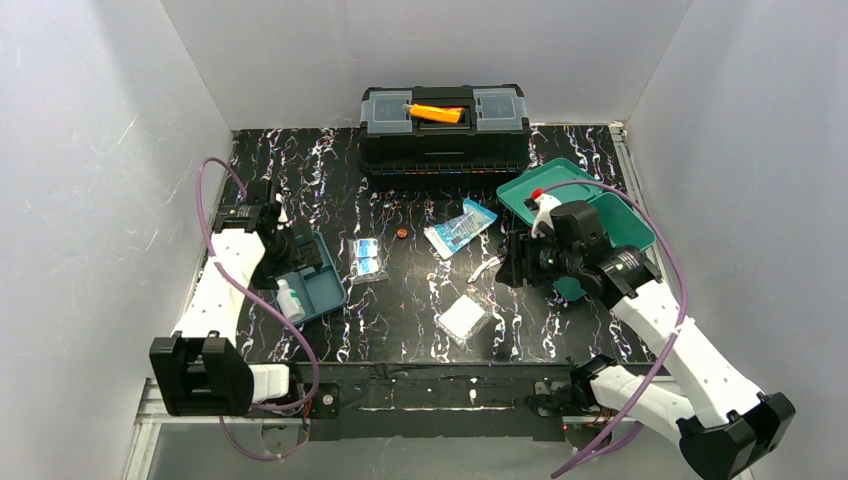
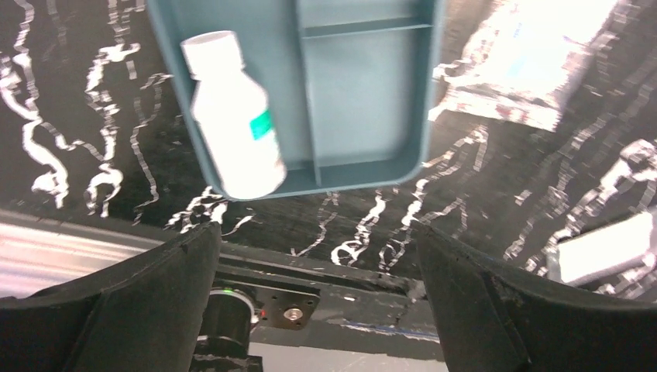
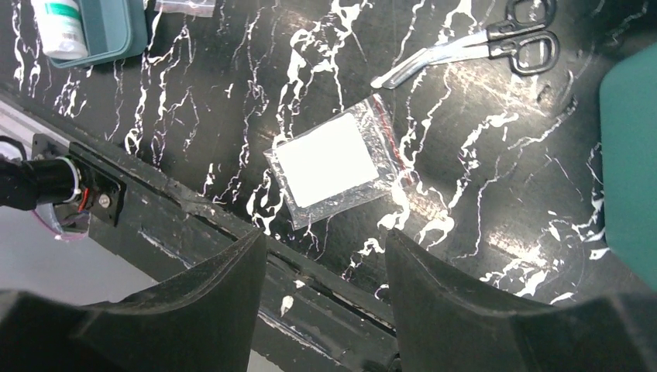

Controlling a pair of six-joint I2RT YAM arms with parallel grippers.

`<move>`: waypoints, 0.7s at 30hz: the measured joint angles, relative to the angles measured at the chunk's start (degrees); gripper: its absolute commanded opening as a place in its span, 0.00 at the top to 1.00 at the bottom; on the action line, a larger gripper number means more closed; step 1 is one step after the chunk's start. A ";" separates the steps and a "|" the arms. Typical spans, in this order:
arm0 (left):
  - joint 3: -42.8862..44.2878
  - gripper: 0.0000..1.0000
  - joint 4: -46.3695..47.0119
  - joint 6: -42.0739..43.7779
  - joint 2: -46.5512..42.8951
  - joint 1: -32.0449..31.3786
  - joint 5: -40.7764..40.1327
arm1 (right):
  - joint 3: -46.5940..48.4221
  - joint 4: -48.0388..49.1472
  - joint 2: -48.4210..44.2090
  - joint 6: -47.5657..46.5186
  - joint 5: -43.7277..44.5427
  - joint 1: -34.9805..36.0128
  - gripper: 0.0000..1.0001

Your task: Organize the medicine kit

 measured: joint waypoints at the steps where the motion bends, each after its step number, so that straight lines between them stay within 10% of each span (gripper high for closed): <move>1: 0.13 0.02 0.20 0.72 -0.94 -0.02 1.77 | 0.85 -0.11 0.76 -0.28 -0.26 0.33 0.35; 21: -10.54 0.02 15.72 5.18 -16.00 -10.93 22.58 | 9.97 4.37 23.91 13.49 13.60 8.68 0.14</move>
